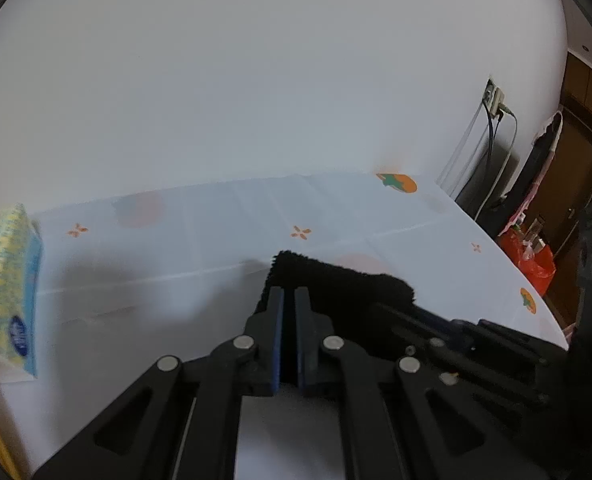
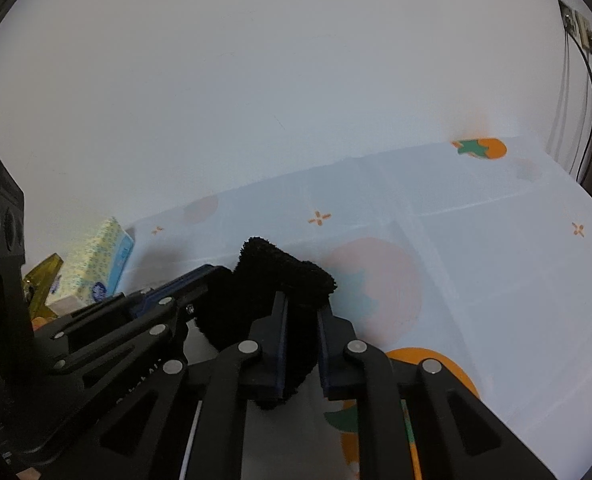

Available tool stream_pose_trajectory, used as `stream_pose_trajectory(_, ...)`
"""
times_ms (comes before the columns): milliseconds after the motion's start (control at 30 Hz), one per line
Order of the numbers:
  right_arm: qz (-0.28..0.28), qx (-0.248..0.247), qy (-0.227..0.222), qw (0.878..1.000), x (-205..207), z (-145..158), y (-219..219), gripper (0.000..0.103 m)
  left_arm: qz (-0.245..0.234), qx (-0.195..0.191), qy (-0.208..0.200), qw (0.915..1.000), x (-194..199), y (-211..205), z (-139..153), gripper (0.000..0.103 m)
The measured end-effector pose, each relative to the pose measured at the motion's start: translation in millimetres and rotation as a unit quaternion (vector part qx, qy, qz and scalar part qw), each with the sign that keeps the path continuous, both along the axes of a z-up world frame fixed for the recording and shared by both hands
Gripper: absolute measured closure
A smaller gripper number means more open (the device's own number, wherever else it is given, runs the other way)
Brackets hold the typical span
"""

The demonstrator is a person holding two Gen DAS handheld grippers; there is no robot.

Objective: Organize soft objects

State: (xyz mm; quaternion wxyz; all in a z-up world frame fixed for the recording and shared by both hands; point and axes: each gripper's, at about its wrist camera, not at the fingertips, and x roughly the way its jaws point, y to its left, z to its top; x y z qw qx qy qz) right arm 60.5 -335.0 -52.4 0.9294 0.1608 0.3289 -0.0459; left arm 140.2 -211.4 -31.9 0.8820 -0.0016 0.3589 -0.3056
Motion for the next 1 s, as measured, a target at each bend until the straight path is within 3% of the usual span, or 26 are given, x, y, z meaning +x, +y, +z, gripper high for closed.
stream_pose_trajectory(133,0.003,-0.016,-0.029,0.999,-12,12,9,0.089,0.014,0.001,-0.003,0.9999,-3,15,4,0.101)
stream_pose_trajectory(300,0.009,-0.034,-0.057,0.998,-18,20,15,0.089,0.021,-0.031,0.058,0.9976,12,29,-10,0.096)
stream_pose_trajectory(367,0.015,-0.036,-0.061,0.997,-18,20,15,0.089,0.016,-0.038,0.072,0.9965,14,30,-16,0.085)
stream_pose_trajectory(533,0.032,-0.024,-0.076,0.996,-20,24,16,0.089,-0.001,-0.087,0.109,0.9902,19,35,-21,0.032)
stream_pose_trajectory(600,0.035,-0.020,-0.084,0.996,-22,27,14,0.090,0.004,-0.113,0.124,0.9858,24,43,-22,0.026)
stream_pose_trajectory(700,0.031,-0.024,-0.073,0.997,-18,22,13,0.090,0.011,-0.142,0.132,0.9810,28,50,-22,0.025)
stream_pose_trajectory(800,0.026,-0.009,-0.053,0.998,-12,14,8,0.090,0.004,-0.111,0.112,0.9875,24,37,-21,0.027)
stream_pose_trajectory(900,0.008,-0.004,-0.038,0.999,-9,8,-1,0.090,-0.005,-0.094,0.134,0.9865,27,21,-27,0.039)
stream_pose_trajectory(967,-0.001,0.008,-0.029,1.000,-8,4,-7,0.090,-0.002,-0.092,0.128,0.9875,25,16,-27,0.042)
stream_pose_trajectory(1000,-0.004,0.013,-0.022,1.000,-6,1,-10,0.089,-0.008,-0.084,0.130,0.9880,25,11,-27,0.053)
